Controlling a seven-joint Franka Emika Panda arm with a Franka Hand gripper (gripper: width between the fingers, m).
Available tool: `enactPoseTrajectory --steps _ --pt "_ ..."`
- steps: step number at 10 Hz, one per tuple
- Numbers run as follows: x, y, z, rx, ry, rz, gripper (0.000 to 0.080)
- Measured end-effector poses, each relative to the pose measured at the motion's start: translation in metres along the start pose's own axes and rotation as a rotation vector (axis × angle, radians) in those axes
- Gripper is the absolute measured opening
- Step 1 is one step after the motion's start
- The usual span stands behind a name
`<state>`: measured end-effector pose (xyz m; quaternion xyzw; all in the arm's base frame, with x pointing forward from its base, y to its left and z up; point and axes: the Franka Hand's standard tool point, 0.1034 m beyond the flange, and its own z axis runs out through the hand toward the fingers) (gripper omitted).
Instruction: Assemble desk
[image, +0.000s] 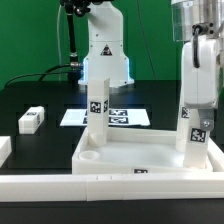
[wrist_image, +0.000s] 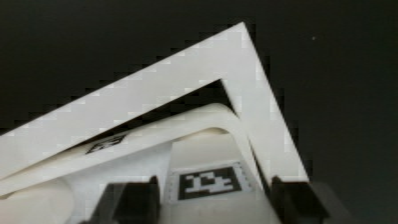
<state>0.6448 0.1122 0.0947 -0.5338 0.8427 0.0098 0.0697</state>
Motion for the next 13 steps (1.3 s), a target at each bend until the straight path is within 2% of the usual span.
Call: enactPoseTrajectory --steps 4,5,6,7,9,10,13 --pt "0.002 0.0 0.0 -0.001 0.001 -0.029 0.0295" --pt "0.001 0.0 -0.001 0.002 -0.001 -0.031 0.0469" --pt "-0.006 -0.002 -0.011 0.017 -0.015 -0.043 0.0604" --pt "-0.01 -0.005 -0.023 0.029 -0.031 -0.06 0.0604" --pt "-0.013 -0.004 -0.068 0.056 -0.082 -0.097 0.0648" --pt "-0.01 -0.005 -0.076 0.062 -0.088 -0.1 0.0648" --pt "-0.01 -0.003 -0.07 0.056 -0.081 -0.105 0.0649"
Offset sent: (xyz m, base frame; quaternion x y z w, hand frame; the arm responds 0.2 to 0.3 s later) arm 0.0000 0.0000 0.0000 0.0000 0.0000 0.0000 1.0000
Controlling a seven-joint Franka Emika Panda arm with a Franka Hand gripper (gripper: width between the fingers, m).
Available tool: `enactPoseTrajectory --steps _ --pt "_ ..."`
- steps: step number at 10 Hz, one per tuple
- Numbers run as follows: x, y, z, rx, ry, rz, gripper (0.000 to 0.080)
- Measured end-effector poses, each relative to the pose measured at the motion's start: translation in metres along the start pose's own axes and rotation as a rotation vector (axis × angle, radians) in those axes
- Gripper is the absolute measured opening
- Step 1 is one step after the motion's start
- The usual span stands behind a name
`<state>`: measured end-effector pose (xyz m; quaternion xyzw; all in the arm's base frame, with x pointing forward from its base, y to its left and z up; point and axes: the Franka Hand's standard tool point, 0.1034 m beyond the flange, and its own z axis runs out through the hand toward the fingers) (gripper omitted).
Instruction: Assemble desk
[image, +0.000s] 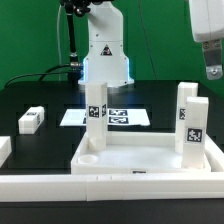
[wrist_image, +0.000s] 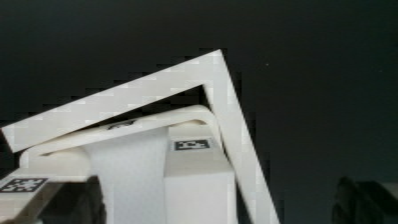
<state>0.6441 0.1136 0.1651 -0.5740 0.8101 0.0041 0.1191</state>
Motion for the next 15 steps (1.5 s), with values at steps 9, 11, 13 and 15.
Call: enactPoseTrajectory --steps 9,11,13,15 --pt "0.082 0.0 -0.053 0.06 -0.006 -0.461 0.0649" --pt "0.08 0.001 -0.051 0.054 -0.002 -0.562 0.0649" --pt "0.081 0.001 -0.05 0.054 0.003 -0.69 0.0649" --pt "0.084 0.002 -0.05 0.055 0.012 -0.886 0.0649"
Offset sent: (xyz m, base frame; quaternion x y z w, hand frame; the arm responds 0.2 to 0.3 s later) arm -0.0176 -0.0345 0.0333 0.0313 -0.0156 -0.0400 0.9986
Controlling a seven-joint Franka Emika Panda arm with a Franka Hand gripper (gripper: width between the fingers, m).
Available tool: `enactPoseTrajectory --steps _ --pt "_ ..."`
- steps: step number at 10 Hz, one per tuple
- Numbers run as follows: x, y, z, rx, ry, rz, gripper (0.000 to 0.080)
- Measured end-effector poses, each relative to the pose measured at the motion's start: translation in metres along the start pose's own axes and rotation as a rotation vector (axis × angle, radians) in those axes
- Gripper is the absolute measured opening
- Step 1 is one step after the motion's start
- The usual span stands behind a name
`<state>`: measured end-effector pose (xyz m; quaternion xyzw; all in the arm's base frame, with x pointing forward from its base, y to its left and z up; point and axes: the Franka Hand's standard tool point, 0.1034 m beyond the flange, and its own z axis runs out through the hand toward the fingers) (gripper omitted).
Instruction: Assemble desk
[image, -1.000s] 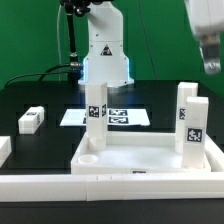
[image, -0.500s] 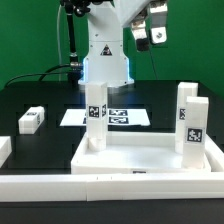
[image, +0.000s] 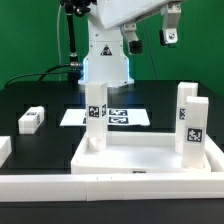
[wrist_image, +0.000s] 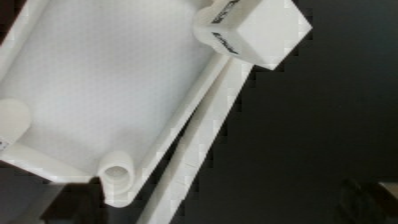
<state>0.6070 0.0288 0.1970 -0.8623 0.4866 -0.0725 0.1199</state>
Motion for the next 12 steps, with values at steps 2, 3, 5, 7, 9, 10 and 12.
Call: enactPoseTrajectory --steps 2,3,5,7,9,10,12 --pt "0.014 0.037 0.0 -0.001 0.03 -0.297 0.0649" --pt "0.025 0.064 -0.002 -0.007 0.045 -0.423 0.0649" --pt "0.046 0.098 -0.007 -0.022 0.043 -0.618 0.0649" --pt "0.079 0.129 -0.019 -0.035 0.056 -0.851 0.0649" --pt "0.088 0.138 -0.013 -0.058 0.048 -0.975 0.0649" --pt "0.088 0.137 -0.012 -0.058 0.047 -0.98 0.0649" --pt "0.084 0.138 -0.011 -0.064 0.018 -0.977 0.0649"
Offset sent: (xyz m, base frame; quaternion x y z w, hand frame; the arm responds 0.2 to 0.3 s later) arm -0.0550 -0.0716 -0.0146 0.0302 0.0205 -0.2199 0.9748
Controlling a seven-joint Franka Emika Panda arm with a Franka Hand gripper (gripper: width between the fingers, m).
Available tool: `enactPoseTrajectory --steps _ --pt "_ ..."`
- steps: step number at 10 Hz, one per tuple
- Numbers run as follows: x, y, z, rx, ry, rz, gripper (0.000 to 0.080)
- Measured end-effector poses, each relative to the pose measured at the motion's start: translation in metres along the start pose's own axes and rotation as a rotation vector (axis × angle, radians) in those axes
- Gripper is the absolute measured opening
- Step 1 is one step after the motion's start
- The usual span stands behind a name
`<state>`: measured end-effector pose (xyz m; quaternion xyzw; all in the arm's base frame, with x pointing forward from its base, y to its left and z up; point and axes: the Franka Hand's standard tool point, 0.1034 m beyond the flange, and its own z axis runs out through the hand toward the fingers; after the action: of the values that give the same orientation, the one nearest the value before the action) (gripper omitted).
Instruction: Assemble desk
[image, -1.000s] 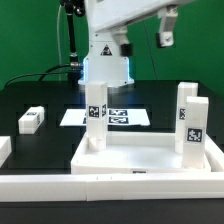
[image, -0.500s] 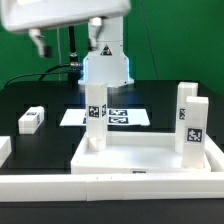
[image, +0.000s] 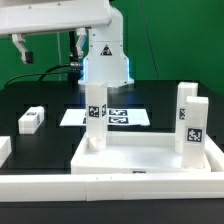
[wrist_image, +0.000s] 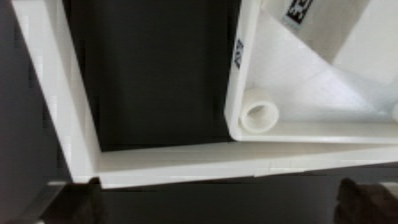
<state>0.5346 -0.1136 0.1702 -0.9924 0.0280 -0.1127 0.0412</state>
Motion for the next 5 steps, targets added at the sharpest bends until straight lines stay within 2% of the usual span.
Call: enactPoseTrajectory --steps 1,2,3,4,5 --pt "-0.002 0.001 0.002 0.003 -0.012 -0.002 0.0649" --pt "-0.013 0.01 0.014 0.015 -0.077 0.003 0.0649" --pt "-0.029 0.027 0.025 0.039 -0.183 -0.031 0.0649" --pt "-0.043 0.046 0.03 0.034 -0.263 -0.04 0.0649" --pt "-0.055 0.054 0.032 0.029 -0.331 -0.044 0.0649"
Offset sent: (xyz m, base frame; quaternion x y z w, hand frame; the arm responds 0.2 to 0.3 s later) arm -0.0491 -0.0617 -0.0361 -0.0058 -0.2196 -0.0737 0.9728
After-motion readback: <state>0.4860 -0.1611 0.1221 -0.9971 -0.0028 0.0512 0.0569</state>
